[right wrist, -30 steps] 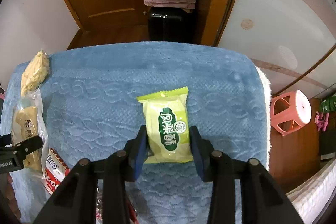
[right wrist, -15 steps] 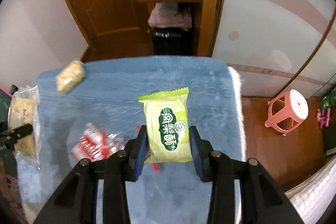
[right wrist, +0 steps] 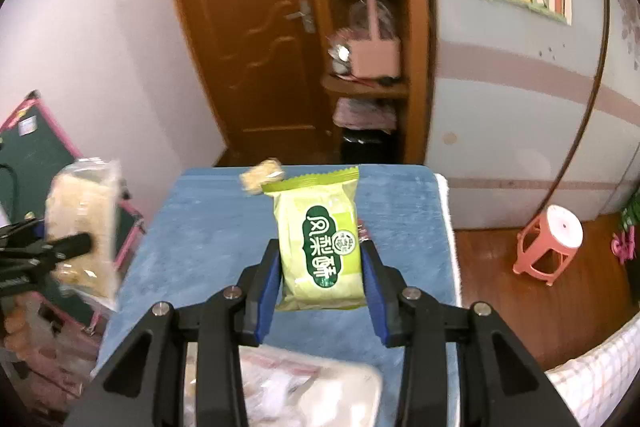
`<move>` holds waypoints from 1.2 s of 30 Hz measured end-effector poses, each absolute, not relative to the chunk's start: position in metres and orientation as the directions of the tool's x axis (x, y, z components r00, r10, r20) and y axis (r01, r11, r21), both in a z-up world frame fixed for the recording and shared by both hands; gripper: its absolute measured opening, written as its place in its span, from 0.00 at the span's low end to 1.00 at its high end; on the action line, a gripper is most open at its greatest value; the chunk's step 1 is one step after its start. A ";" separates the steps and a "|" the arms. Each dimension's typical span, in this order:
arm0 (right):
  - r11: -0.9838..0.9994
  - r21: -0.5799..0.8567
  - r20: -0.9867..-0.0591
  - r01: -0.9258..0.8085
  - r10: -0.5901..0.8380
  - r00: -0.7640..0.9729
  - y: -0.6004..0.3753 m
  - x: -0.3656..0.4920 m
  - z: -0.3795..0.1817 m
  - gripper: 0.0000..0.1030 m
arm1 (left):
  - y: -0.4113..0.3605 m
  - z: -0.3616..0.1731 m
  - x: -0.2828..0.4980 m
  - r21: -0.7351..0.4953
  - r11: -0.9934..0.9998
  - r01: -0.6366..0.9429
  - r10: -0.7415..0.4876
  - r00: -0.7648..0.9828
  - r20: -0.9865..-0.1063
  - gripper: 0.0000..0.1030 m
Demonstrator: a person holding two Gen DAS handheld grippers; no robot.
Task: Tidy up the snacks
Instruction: 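Carry both snacks over the tray and open both tools to drop them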
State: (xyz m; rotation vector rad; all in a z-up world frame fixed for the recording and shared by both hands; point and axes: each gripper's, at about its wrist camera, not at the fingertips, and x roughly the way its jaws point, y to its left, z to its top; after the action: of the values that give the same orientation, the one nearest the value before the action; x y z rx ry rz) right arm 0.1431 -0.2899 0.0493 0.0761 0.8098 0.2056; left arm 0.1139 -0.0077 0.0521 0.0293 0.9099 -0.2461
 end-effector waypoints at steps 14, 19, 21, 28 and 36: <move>0.942 0.331 -0.636 -0.061 0.270 0.723 -0.267 0.000 0.012 0.38 | -0.037 -0.003 -0.026 -0.065 0.957 0.284 -0.242 0.652 -0.718 0.64; 0.953 0.303 -0.674 0.010 0.207 0.709 -0.261 -0.022 -0.011 0.38 | -0.040 -0.044 -0.031 -0.079 0.967 0.242 -0.219 0.630 -0.745 0.64; 0.961 0.276 -0.675 0.005 0.190 0.712 -0.256 -0.026 -0.015 0.38 | -0.043 -0.056 -0.030 -0.078 0.967 0.244 -0.216 0.615 -0.758 0.64; 0.968 0.247 -0.692 0.031 0.154 0.706 -0.253 -0.028 -0.029 0.38 | -0.049 -0.076 -0.027 -0.060 0.971 0.233 -0.191 0.594 -0.781 0.64; 0.963 0.266 -0.728 0.045 0.170 0.664 -0.254 -0.022 -0.047 0.38 | -0.049 -0.087 -0.021 -0.064 0.973 0.224 -0.184 0.571 -0.800 0.64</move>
State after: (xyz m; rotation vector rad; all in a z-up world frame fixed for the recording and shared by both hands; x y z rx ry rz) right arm -0.0222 -0.2544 -0.0473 0.2728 0.8449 0.0717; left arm -0.0206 -0.0488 -0.0870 0.0466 0.9332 -0.2393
